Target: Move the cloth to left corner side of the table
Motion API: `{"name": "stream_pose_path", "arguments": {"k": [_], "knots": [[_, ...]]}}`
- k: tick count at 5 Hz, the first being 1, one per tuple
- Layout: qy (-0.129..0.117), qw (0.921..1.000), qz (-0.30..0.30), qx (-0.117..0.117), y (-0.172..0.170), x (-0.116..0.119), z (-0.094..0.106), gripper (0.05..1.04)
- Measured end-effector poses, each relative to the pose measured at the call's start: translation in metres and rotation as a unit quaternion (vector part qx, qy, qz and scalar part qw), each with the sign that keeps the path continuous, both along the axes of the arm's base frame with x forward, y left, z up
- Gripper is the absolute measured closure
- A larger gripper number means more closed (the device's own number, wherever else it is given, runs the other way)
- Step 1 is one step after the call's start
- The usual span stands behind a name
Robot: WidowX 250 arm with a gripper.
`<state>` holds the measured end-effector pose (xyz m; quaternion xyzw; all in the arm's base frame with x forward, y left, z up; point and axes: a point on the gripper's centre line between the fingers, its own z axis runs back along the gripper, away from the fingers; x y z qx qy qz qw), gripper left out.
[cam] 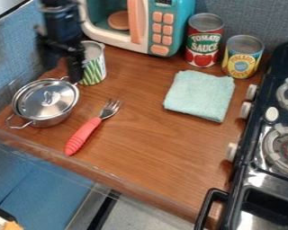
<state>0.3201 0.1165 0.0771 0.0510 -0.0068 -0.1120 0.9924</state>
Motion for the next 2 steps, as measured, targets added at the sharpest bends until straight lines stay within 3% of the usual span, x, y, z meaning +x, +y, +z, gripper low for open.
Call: {"name": "stream_pose_path", "arguments": {"k": [1, 2], "knots": [[-0.020, 0.9976, -0.065, 0.016, -0.044, 0.039, 0.002, 0.083], [-0.008, 0.9964, -0.082, 0.016, -0.079, 0.076, -0.008, 0.083]]}}
